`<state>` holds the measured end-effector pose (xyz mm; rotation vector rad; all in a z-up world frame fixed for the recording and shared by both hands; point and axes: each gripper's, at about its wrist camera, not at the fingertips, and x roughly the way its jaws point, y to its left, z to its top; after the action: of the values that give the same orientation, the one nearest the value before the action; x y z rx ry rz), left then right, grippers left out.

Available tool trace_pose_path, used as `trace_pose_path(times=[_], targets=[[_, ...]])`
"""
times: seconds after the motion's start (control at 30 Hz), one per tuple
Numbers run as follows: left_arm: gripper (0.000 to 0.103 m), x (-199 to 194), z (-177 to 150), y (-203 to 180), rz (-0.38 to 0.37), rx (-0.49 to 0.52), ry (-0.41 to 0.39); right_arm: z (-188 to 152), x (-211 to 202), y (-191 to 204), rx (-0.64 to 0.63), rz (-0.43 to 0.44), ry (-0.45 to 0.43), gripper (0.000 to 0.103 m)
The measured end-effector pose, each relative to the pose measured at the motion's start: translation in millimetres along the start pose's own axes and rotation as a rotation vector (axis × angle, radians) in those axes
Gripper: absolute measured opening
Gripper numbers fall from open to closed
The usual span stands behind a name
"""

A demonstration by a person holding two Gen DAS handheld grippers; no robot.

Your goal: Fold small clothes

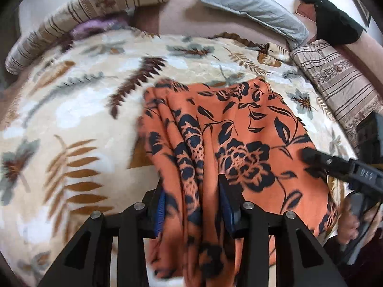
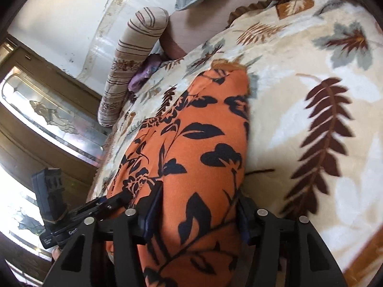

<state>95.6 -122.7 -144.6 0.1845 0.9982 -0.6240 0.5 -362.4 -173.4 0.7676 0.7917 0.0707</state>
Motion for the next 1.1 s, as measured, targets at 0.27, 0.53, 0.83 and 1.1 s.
trace_pose_path(times=[0.27,0.53,0.83,1.1], targets=[[0.051,-17.6,-23.6,-8.6,0.136,0.079,-0.017,-18.9,-53.6,50.7,-0.182,-0.121,-0.179,0.058],[0.051,-40.5,-27.1,-13.2,0.161,0.053,-0.045,-45.0,-16.4,71.3,-0.238,-0.230,-0.009,0.055],[0.073,-126.9,-22.6,-34.2,0.249,0.060,-0.267,-56.2,-98.2,106.3,-0.276,-0.212,-0.209,0.056],[0.082,-179.2,-15.6,-53.0,0.280,0.043,-0.365,-54.4,-167.2,146.0,-0.302,-0.248,-0.356,0.056]])
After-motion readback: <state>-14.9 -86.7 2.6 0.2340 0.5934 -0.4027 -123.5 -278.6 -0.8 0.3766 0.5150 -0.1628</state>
